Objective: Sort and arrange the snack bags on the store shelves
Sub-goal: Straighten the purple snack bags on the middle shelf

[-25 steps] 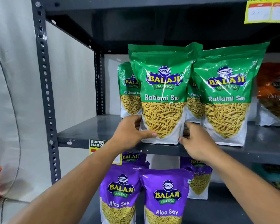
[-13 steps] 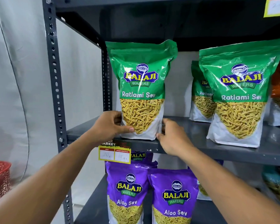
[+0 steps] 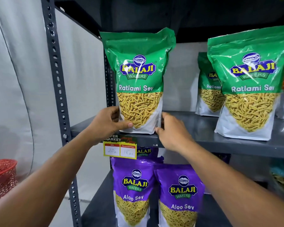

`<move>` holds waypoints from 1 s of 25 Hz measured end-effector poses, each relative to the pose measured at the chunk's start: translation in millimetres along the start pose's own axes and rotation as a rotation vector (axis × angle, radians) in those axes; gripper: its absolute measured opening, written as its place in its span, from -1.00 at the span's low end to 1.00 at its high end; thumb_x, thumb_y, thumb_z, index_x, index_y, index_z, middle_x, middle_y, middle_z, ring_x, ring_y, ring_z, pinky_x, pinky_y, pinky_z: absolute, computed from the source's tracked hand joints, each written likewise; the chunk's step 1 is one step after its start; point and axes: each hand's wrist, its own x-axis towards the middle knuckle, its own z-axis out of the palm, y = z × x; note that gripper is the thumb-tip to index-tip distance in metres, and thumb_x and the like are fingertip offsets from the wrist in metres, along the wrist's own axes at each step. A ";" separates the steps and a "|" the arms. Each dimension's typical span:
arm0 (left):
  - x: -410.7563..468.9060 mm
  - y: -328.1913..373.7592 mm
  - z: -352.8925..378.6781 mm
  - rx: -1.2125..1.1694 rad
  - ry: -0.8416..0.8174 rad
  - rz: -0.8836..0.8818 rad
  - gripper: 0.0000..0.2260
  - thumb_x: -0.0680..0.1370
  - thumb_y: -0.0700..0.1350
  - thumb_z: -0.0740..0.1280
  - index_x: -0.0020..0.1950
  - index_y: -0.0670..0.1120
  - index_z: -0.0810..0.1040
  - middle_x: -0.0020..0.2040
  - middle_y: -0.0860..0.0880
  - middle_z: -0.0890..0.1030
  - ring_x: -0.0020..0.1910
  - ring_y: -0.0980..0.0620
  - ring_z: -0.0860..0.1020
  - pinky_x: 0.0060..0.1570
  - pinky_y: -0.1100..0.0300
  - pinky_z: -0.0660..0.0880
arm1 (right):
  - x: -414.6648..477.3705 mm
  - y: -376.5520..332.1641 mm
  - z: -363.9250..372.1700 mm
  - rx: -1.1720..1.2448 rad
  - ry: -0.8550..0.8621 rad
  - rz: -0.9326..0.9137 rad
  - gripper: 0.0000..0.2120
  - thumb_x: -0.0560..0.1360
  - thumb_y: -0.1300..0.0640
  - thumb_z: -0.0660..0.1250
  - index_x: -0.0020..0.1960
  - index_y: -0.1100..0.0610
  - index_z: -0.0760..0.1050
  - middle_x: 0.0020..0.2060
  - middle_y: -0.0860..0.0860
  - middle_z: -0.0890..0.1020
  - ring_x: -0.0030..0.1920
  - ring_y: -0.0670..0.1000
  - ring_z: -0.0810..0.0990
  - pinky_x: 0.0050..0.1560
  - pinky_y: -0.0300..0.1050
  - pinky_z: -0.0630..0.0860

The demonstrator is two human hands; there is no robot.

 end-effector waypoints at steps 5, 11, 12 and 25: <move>-54.8 4.1 34.6 0.373 0.527 0.306 -0.31 0.42 0.01 0.46 0.45 -0.25 0.33 0.39 -0.02 0.40 0.40 0.06 0.35 0.45 0.18 0.25 | -38.3 39.4 -5.4 -0.153 0.115 -0.260 -0.50 0.58 0.33 0.14 0.50 0.20 0.15 0.46 0.14 0.34 0.49 0.13 0.22 0.50 0.02 0.08; -153.8 -64.3 128.0 0.463 0.301 0.505 -0.57 0.52 -0.02 0.33 0.31 -0.22 0.42 0.36 -0.21 0.45 0.41 -0.05 0.39 0.43 0.25 0.28 | -116.4 157.0 -15.7 -0.362 0.120 -0.585 -0.61 0.62 0.26 -0.03 0.26 0.23 0.51 0.31 0.16 0.54 0.37 0.20 0.43 0.36 0.16 0.35; -168.5 -77.2 145.1 0.449 0.216 0.413 -0.57 0.54 0.04 0.31 0.32 -0.17 0.41 0.38 -0.17 0.45 0.42 0.00 0.37 0.42 0.28 0.26 | -128.9 175.4 -12.6 -0.334 0.063 -0.552 -0.63 0.62 0.25 -0.01 0.26 0.22 0.51 0.29 0.15 0.56 0.35 0.21 0.46 0.35 0.15 0.38; -169.9 -195.2 259.6 0.112 0.000 -0.562 -0.49 0.22 -0.16 0.62 0.07 -0.15 0.48 -0.08 -0.13 0.64 -0.10 -0.15 0.60 -0.04 0.02 0.56 | -192.0 271.9 103.9 0.154 -0.428 0.463 -0.38 0.46 0.26 0.40 0.45 0.21 0.25 0.37 0.16 0.44 0.35 0.15 0.43 0.28 -0.14 0.35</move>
